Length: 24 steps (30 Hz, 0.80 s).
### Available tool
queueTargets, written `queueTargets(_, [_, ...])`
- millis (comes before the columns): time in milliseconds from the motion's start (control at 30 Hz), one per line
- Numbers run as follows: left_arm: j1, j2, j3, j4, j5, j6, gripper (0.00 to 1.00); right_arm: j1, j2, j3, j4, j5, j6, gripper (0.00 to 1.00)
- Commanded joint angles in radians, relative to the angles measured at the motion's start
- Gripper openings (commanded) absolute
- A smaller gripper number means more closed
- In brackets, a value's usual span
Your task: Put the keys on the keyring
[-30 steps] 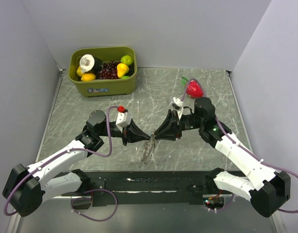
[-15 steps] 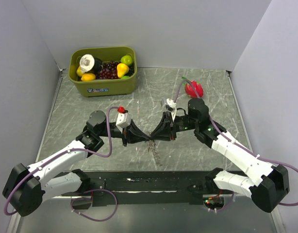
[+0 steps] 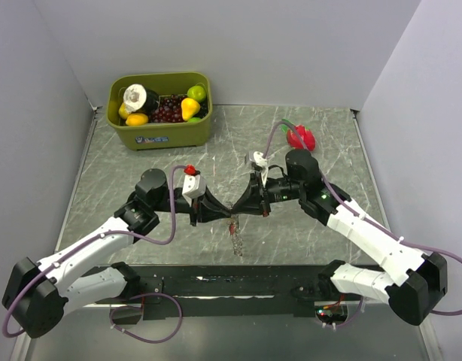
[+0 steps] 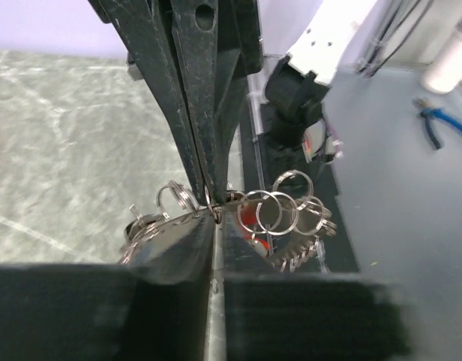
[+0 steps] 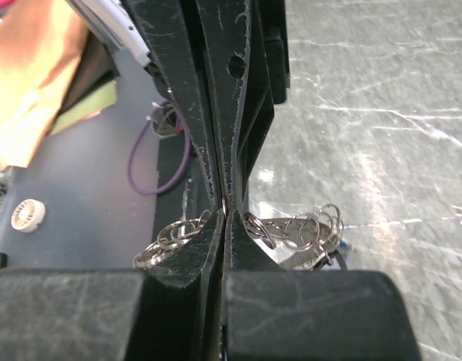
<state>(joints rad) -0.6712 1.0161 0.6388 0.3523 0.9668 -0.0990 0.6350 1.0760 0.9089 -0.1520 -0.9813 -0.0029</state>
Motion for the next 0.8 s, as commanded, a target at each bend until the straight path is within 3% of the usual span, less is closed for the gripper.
queueTargets(0, [-0.007,-0.047,0.123,-0.247,-0.063,0.189,0.24,0.003,0.021,0.111,-0.151,0.085,-0.112,0.0])
queueTargets(67, [-0.007,-0.042,0.174,-0.341,-0.103,0.226,0.37,0.005,0.028,0.133,-0.196,0.096,-0.135,0.0])
queueTargets(167, [-0.007,-0.007,0.248,-0.507,-0.123,0.312,0.47,0.005,0.03,0.139,-0.222,0.104,-0.15,0.0])
queueTargets(433, [-0.005,0.122,0.421,-0.749,-0.091,0.427,0.51,0.022,0.061,0.151,-0.267,0.11,-0.174,0.0])
queueTargets(767, [-0.011,0.222,0.484,-0.794,-0.025,0.47,0.47,0.028,0.056,0.13,-0.244,0.125,-0.17,0.0])
